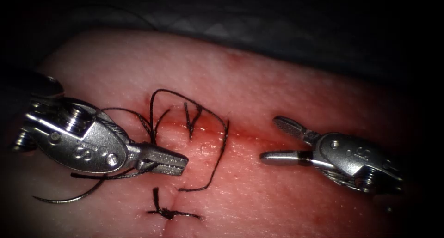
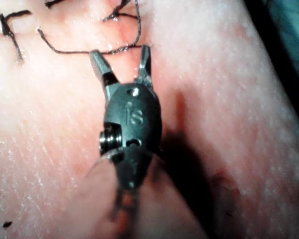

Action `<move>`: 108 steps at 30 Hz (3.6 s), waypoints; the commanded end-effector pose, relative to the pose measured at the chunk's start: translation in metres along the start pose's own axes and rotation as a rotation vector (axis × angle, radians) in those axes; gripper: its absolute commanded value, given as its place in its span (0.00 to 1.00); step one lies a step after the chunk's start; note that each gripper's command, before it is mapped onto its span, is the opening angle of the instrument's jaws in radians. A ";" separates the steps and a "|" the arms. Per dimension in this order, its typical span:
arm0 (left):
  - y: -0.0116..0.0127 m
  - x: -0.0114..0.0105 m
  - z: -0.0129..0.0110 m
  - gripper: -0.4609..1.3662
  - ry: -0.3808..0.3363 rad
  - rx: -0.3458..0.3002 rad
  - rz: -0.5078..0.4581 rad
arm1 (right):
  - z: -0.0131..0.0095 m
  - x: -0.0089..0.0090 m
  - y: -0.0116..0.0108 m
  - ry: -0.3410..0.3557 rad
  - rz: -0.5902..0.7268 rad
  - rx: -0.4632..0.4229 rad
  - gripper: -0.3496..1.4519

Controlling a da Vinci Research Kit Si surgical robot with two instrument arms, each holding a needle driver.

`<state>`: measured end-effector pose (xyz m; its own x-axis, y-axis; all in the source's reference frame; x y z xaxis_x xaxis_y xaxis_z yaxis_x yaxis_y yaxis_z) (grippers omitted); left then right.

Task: Wound Closure
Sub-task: Wrap the suture once clockwise around the right jaws

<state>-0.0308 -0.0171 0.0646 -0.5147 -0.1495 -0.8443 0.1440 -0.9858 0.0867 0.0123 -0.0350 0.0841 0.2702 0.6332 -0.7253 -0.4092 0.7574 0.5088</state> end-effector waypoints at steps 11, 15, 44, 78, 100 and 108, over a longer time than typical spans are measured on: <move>-0.0012 -0.0001 -0.0003 0.06 0.012 0.016 0.006 | 0.0005 0.0004 -0.0004 0.002 0.005 0.010 0.55; -0.0019 -0.0001 -0.0005 0.06 0.022 0.031 0.010 | 0.0009 0.0005 -0.0007 0.008 0.005 0.036 0.20; -0.0034 0.0027 0.0019 0.06 0.172 0.093 0.158 | 0.0097 0.0009 -0.0019 0.041 -0.022 0.198 0.00; -0.0010 0.0018 0.0033 0.06 0.406 0.042 0.120 | 0.0171 0.0019 -0.0006 0.252 0.110 0.254 0.00; 0.0007 -0.0028 0.0063 0.06 0.438 0.036 -0.023 | 0.0115 0.0056 0.0022 0.453 0.208 0.314 0.00; 0.0004 -0.0052 0.0082 0.06 0.442 0.034 -0.071 | 0.0086 0.0051 0.0029 0.520 0.218 0.366 0.00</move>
<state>-0.0352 -0.0172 0.0736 -0.1117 -0.0391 -0.9930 0.0787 -0.9964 0.0304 0.0196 -0.0282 0.0858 -0.2818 0.6874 -0.6694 -0.0544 0.6851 0.7264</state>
